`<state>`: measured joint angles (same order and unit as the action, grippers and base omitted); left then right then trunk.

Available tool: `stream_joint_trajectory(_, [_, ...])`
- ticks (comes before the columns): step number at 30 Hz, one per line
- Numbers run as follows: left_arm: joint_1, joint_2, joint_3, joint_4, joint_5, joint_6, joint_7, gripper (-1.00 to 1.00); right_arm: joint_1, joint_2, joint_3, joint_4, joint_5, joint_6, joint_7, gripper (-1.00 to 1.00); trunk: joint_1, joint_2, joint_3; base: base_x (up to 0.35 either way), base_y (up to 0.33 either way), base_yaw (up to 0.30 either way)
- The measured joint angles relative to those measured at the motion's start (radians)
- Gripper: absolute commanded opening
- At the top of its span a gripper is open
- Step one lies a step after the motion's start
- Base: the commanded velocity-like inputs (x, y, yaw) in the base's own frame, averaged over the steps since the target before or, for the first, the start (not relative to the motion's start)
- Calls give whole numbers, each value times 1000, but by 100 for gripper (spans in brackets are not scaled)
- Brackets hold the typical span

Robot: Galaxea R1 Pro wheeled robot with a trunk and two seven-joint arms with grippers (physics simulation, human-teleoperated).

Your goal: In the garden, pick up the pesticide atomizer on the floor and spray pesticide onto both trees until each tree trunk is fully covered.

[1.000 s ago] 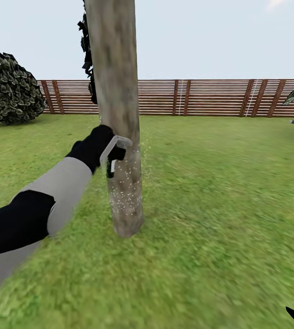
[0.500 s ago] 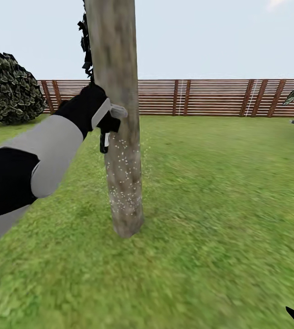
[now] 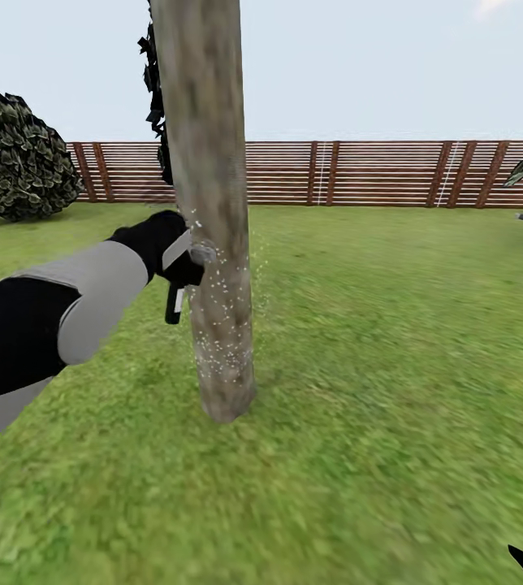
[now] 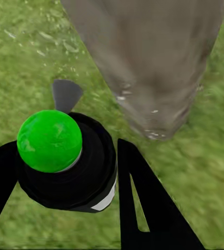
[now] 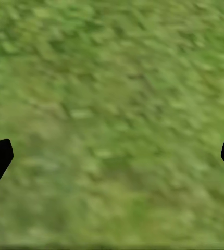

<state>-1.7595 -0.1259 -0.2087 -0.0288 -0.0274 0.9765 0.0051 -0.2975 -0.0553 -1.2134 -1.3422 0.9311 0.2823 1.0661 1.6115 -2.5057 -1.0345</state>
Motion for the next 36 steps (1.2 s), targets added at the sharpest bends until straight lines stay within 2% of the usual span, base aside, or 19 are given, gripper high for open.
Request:
stream_joint_trajectory(2, [43, 0, 0, 3, 0, -18, 0, -100, 0, 0, 0, 0, 0, 0, 0, 100, 0, 0, 0, 0, 0, 0])
stream_joint_trajectory(8, [226, 1, 5, 5, 2, -130, -1, -100, 0, 0, 0, 0, 0, 0, 0, 100, 0, 0, 0, 0, 0, 0])
stream_joint_trajectory(18, [451, 2, 4, 5, 1, -304, -1, -100, 1, 0, 0, 0, 1, 0, 0, 100, 0, 0, 0, 0, 0, 0])
stream_joint_trajectory(23, [542, 23, 2, 4, 0, -387, -1, -100, 0, 0, 0, 0, 0, 0, 0, 100, 0, 0, 0, 0, 0, 0])
stream_joint_trajectory(27, [571, 24, 3, 4, 3, -414, -2, -100, 0, 0, 0, 0, 0, 0, 0, 100, 0, 0, 0, 0, 0, 0])
stream_joint_trajectory(28, [603, 22, 2, 4, 2, -436, -2, -100, 1, 0, 0, 0, 0, 0, 0, 100, 0, 0, 0, 0, 0, 0])
stream_joint_trajectory(30, [669, 19, 5, 3, 5, -545, -2, -100, 1, 0, 0, 0, 0, 0, 0, 100, 0, 0, 0, 0, 0, 0])
stream_joint_trajectory(32, [691, 19, 2, 4, 5, -581, -3, -100, 1, 0, 0, 0, 0, 0, 0, 100, 0, 0, 0, -172, 0, 0])
stream_joint_trajectory(36, [713, 22, 1, 4, 4, -594, -4, -100, 1, 1, 1, 0, 0, 0, 0, 100, 0, 0, 0, -312, 0, 0])
